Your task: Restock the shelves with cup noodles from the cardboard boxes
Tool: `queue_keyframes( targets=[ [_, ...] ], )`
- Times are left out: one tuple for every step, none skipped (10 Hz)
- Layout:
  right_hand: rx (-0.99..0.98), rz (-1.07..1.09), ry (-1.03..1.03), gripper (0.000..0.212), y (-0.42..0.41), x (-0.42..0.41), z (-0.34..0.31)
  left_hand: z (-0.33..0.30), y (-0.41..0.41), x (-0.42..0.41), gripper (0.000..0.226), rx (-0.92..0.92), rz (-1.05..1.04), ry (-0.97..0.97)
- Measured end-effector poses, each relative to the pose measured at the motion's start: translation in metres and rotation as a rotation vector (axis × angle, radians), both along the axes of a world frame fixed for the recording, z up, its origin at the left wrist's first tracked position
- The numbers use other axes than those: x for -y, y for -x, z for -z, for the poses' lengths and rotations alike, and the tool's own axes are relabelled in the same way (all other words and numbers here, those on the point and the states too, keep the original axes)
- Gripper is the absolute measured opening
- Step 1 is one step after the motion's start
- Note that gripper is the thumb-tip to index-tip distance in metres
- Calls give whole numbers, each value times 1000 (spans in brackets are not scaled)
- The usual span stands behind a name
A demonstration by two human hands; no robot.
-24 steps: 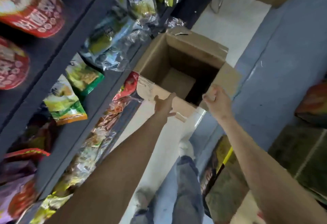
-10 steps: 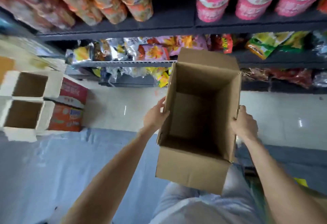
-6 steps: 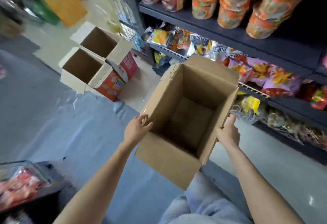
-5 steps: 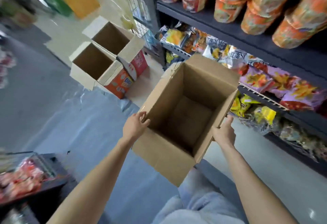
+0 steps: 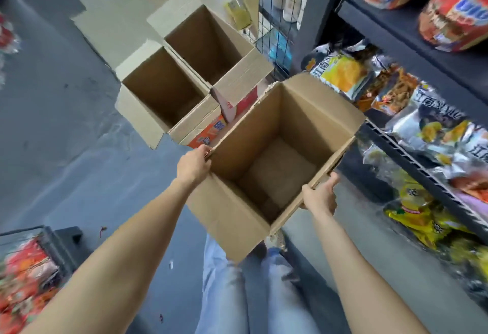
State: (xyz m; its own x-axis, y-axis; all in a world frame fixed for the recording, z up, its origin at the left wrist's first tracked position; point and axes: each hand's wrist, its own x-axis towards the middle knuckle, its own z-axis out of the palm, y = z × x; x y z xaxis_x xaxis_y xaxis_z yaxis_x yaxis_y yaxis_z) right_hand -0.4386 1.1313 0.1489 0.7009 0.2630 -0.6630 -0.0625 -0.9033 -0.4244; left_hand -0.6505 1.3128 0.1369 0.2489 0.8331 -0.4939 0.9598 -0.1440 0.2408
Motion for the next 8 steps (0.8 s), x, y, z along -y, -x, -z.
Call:
queue_keyframes(
  targets=[
    [18,14,32,64,2,-55,48,52,-5,-63,27,-7,44,3],
    [54,57,56,63,9,-104,99,103,-9,-116,25,-33,131,1],
    [54,101,87,62,15,-143,147,144,-12,-155,23,-48,183,-18],
    [-5,147,94,63,16,-171,188,170,-13,-182,20,-94,264,-89],
    [-75,175,41,59,11,-193,214,187,-14,-199,21,-77,343,-155],
    [-162,175,-74,58,3,-214,223,194,-20,-215,33,-4,401,-220],
    [-279,159,-134,66,5,-226,214,185,-27,-228,40,-22,415,-140],
    [-390,219,-112,80,4,-232,204,177,-35,-235,44,-127,515,-61]
  ],
)
